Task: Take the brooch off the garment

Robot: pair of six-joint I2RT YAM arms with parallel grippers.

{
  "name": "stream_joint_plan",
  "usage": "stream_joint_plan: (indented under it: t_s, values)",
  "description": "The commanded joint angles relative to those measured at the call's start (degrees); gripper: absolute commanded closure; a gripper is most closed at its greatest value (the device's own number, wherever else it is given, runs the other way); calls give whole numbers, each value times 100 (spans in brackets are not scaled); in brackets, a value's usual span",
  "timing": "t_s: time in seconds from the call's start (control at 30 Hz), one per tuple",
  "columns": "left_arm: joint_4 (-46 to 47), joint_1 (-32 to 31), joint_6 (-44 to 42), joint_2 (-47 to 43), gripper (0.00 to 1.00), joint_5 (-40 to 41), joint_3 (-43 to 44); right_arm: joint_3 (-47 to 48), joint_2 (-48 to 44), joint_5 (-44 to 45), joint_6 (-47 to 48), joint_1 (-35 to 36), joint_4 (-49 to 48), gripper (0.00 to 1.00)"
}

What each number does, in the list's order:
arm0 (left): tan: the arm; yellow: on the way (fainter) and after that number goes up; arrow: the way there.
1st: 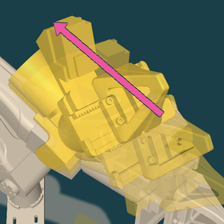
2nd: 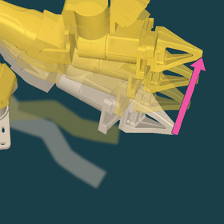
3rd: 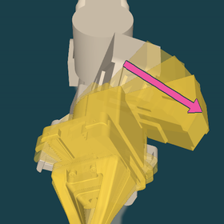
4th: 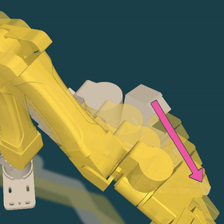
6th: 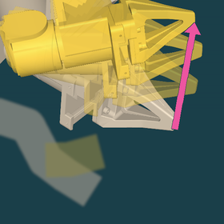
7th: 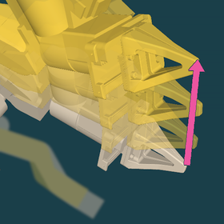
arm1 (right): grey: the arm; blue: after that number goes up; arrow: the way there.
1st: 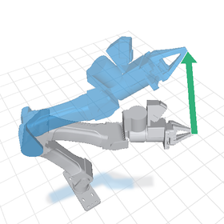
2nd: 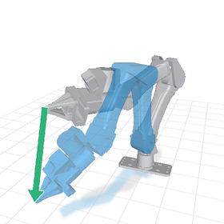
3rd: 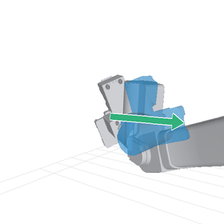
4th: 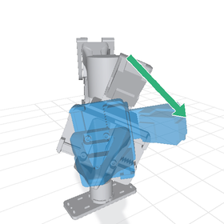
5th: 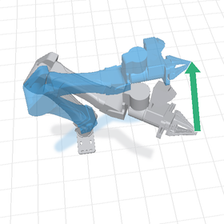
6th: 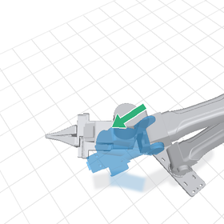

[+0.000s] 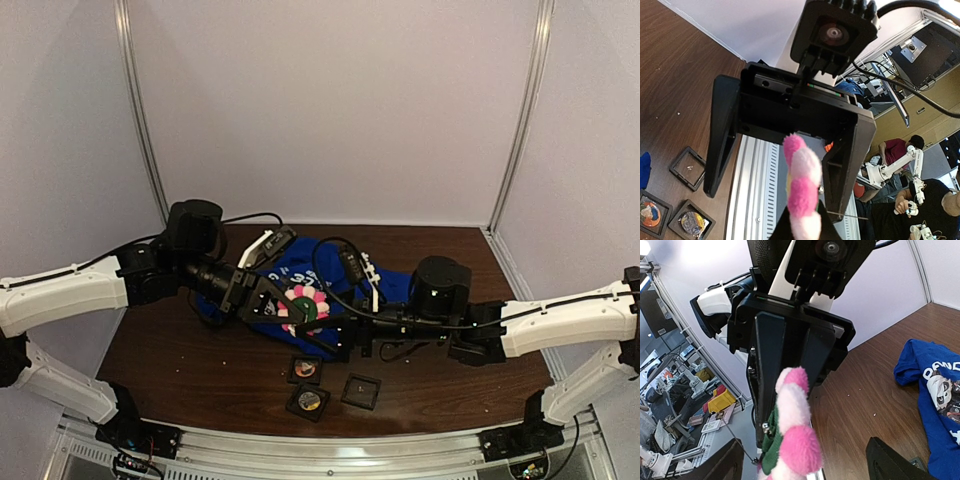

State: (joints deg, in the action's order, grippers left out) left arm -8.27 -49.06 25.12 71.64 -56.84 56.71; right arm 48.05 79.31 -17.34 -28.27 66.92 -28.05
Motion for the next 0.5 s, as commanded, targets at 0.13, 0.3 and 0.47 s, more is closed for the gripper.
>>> stream_joint_plan:
  t_s: [0.13, 0.3, 0.47]
  values:
    - [54, 37, -192, -27, 100, -209, 3, -42, 45, 322, -208, 42, -261, 26]
    - [70, 37, -214, -37, 100, -212, -19, -69, 20, 400, -249, 33, -276, 31]
    - [74, 37, -234, -36, 100, -206, -36, -55, 37, 406, -271, 32, -244, 37]
